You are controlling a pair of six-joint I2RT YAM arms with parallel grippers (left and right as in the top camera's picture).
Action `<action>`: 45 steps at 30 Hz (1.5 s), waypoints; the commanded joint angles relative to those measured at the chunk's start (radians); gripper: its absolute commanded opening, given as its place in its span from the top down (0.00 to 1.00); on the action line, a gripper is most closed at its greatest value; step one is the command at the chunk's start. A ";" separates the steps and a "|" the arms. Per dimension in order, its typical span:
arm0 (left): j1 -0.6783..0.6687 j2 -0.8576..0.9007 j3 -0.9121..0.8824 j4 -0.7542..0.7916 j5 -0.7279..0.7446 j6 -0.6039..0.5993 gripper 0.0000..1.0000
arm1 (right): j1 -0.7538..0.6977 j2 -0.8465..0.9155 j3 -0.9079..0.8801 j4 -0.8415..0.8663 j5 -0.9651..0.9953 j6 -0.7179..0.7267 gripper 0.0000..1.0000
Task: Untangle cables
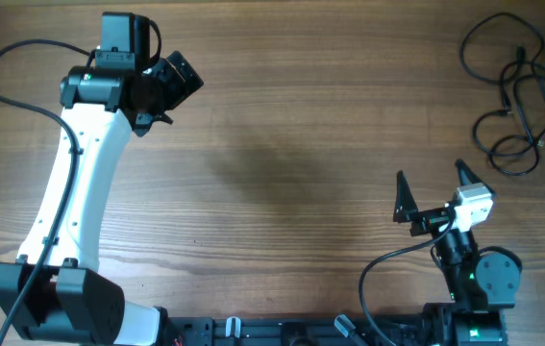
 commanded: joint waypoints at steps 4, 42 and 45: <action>-0.001 0.005 0.002 0.000 -0.010 0.008 0.00 | -0.002 -0.138 -0.090 -0.016 -0.003 -0.011 0.00; 0.000 0.003 0.002 -0.018 -0.074 0.008 0.00 | -0.002 -0.142 -0.111 -0.044 0.017 -0.009 0.00; 0.000 -0.038 0.001 -0.012 -0.130 0.014 0.00 | -0.002 -0.142 -0.111 -0.044 0.017 -0.010 0.00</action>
